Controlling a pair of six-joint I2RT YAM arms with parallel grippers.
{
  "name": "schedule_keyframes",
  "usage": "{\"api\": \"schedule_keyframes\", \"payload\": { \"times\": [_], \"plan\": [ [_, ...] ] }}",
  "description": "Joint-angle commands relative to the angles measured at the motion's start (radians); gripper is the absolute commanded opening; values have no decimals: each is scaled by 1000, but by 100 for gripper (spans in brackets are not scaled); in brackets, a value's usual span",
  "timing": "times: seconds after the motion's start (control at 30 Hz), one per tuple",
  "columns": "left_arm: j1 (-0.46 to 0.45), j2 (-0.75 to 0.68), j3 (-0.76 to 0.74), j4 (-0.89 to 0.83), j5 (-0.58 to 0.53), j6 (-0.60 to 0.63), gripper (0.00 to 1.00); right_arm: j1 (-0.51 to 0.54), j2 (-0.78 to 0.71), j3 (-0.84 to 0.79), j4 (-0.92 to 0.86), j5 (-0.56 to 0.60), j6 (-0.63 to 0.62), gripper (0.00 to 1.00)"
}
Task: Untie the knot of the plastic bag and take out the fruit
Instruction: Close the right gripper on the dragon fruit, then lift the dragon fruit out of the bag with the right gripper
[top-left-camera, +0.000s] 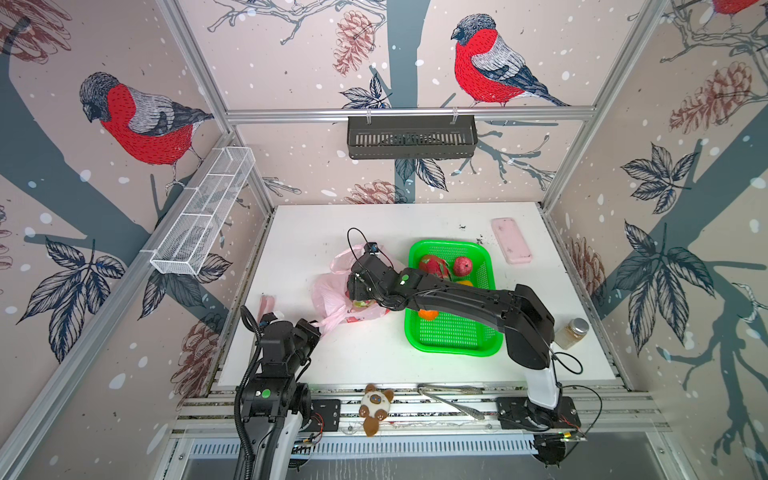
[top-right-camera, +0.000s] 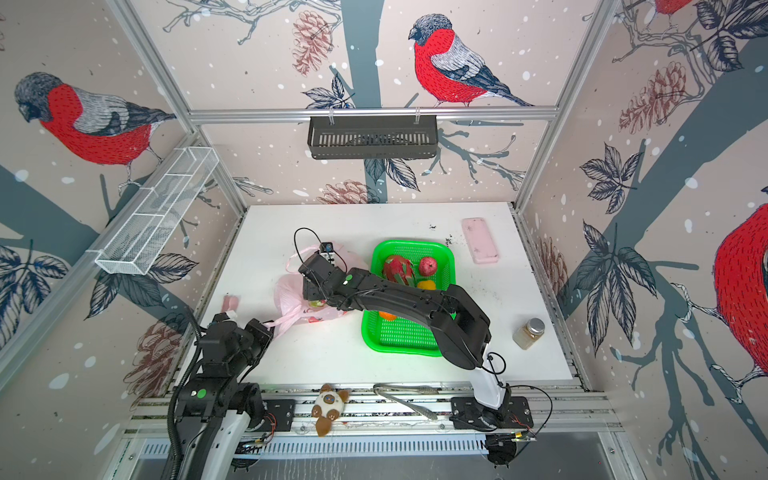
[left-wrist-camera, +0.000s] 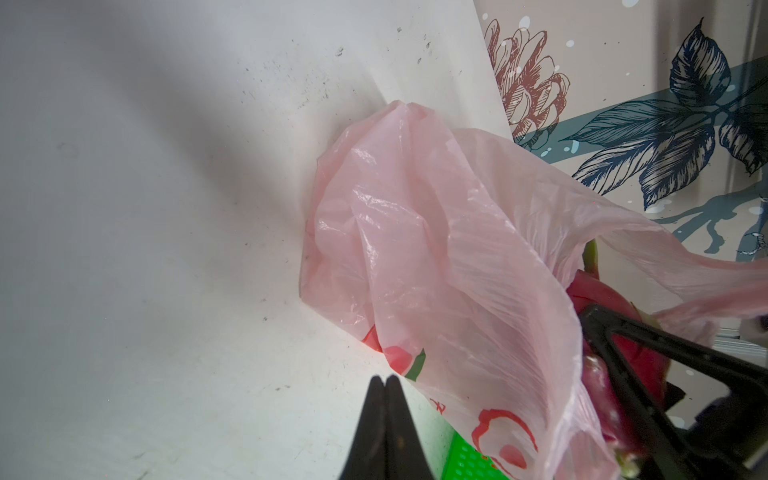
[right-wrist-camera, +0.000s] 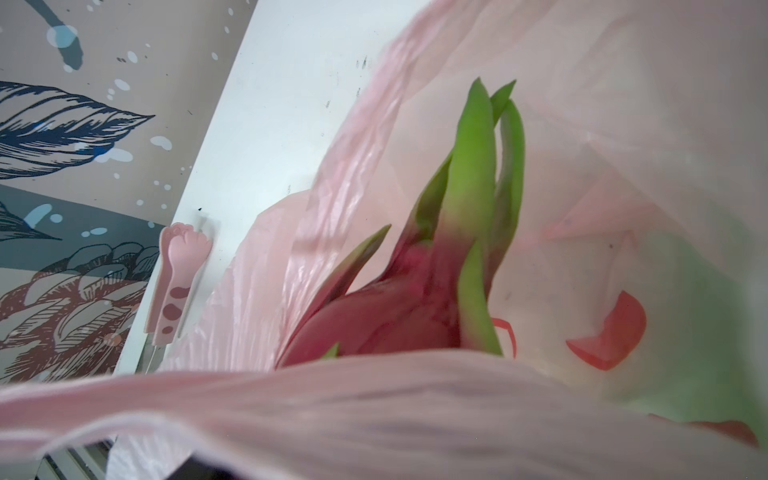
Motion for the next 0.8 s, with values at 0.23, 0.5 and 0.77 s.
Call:
{"api": "schedule_keyframes", "payload": {
  "times": [0.23, 0.5, 0.77],
  "plan": [
    [1, 50, 11, 120, -64, -11, 0, 18, -51, -1, 31, -47, -41, 39],
    [0, 98, 40, 183, -116, -1, 0, 37, -74, -1, 4, -65, -87, 38],
    [0, 165, 69, 246, -164, 27, 0, 58, -146, -55, 1, -67, -136, 37]
  ]
}}
